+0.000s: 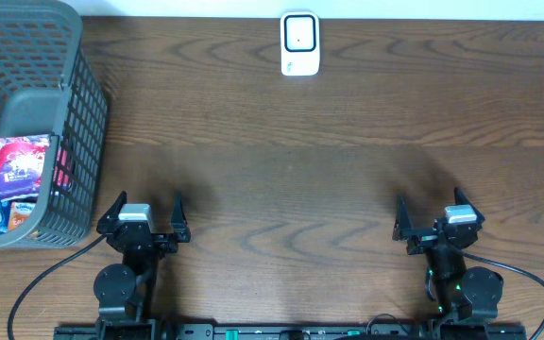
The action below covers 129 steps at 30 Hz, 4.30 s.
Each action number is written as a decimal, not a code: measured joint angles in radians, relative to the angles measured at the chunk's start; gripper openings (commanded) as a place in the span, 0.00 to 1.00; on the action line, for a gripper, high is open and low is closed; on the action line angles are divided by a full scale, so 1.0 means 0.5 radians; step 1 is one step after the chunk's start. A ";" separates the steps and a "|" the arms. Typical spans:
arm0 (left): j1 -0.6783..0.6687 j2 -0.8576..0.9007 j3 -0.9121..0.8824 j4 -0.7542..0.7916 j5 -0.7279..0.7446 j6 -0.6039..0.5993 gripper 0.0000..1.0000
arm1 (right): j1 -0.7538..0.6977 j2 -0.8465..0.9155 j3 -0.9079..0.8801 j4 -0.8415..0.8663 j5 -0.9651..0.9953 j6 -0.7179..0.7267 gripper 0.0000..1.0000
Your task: Scan the item barcode
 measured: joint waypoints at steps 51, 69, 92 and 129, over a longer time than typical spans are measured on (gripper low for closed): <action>0.000 0.000 0.000 0.000 -0.002 0.000 0.98 | 0.000 0.000 0.000 -0.001 0.000 0.000 0.99; -0.007 0.000 -0.033 0.865 0.822 -0.419 0.98 | 0.000 0.000 0.000 0.000 0.000 0.000 0.99; 0.007 1.035 1.207 0.240 0.939 -0.330 0.97 | 0.000 0.000 0.000 0.000 0.000 0.000 0.99; 1.205 2.874 3.606 -1.852 0.018 -0.445 0.98 | 0.000 0.000 0.000 0.000 0.000 0.000 0.99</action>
